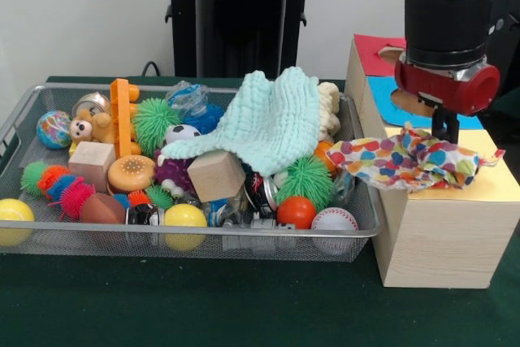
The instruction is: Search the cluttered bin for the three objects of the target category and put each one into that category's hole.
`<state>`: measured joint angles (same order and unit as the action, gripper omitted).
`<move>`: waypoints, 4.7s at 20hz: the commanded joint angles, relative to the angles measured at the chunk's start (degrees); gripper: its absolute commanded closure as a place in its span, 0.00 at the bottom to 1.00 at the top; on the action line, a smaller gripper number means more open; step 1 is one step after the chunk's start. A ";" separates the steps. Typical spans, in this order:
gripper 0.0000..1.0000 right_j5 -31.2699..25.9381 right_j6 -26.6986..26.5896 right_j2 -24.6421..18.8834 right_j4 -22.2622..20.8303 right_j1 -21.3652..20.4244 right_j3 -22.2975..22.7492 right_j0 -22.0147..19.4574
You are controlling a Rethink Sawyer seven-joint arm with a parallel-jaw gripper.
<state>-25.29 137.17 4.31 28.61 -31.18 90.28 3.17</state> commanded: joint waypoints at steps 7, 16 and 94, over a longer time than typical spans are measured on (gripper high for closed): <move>1.00 -6.91 -2.91 -20.61 0.02 6.45 4.74 -11.42; 1.00 -13.18 -1.69 -19.94 -3.09 7.23 2.14 -11.60; 1.00 -0.34 7.14 10.17 -12.45 6.63 -8.15 1.31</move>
<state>-25.87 137.17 12.60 18.52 -28.74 85.22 4.09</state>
